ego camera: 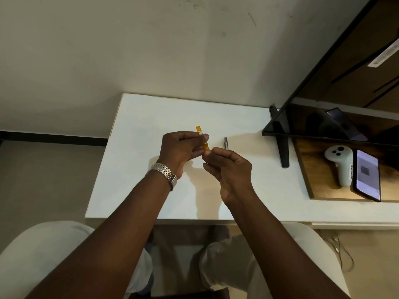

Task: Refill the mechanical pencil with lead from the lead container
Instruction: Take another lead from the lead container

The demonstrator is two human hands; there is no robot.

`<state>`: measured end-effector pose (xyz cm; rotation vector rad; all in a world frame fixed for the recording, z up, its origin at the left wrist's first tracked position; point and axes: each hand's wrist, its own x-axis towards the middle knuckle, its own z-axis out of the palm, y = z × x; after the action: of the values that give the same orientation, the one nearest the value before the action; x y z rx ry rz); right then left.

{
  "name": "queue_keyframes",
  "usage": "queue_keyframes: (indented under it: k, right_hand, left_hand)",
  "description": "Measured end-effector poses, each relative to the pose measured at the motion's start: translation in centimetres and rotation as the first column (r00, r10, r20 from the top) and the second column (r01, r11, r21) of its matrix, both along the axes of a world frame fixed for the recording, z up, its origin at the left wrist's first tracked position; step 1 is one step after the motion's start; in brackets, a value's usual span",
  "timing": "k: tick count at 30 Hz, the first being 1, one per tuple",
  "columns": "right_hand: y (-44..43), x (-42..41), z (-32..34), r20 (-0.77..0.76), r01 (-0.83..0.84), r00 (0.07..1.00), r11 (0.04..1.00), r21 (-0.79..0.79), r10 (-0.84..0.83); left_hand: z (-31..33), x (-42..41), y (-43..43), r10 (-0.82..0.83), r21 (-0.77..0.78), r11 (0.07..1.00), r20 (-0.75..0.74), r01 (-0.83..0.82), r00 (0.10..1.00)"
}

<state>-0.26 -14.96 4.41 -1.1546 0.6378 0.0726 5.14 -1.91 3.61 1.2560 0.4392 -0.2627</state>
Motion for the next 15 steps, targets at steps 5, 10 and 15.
queue_keyframes:
  k: [5, 10, 15]
  right_hand:
    - [0.06, 0.04, -0.05, -0.010, 0.020, 1.000, 0.999, 0.051, -0.020]
    - [-0.05, 0.04, -0.03, 0.012, 0.022, 1.000, 0.997, 0.067, -0.023]
    - [-0.01, -0.07, 0.01, 0.009, 0.037, 0.999, 0.999, 0.023, -0.038]
  left_hand:
    - [0.10, 0.12, 0.10, -0.020, 0.032, 0.999, 0.014, 0.019, 1.000]
    - [0.36, 0.16, 0.11, -0.024, 0.023, 0.999, 0.022, 0.024, 0.999]
    - [0.52, 0.13, -0.02, -0.032, 0.028, 0.999, 0.027, 0.031, 0.999]
